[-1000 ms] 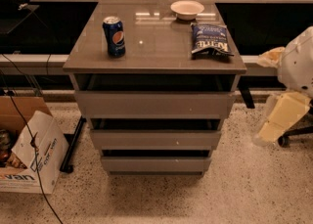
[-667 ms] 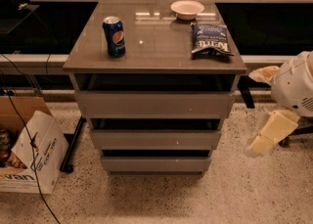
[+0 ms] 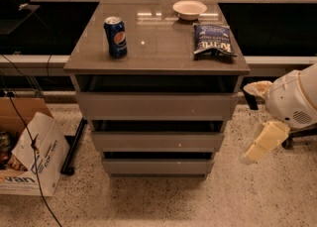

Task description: Open bottom drawer

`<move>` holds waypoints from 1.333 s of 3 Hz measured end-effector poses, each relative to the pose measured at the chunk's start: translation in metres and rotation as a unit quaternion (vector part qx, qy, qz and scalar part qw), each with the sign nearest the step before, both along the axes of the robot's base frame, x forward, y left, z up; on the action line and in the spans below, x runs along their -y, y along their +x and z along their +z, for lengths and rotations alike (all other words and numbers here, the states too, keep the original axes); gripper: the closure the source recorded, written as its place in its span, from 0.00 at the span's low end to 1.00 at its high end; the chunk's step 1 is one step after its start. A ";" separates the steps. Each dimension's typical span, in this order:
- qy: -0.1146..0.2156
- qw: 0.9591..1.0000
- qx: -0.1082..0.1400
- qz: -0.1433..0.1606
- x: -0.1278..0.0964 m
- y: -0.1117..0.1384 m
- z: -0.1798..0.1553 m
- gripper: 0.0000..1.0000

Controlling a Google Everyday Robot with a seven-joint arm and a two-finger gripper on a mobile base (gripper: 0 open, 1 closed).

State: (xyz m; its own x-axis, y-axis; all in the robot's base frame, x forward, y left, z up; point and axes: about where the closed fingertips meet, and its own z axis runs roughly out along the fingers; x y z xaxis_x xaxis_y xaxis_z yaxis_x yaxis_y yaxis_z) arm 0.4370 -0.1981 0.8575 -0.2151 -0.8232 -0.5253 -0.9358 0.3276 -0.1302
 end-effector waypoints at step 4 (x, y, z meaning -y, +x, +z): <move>0.110 0.993 -0.029 0.014 -0.052 0.017 -0.152 0.00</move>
Offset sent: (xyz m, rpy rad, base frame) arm -0.0007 0.0346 -0.0999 0.1433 0.0586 -0.0724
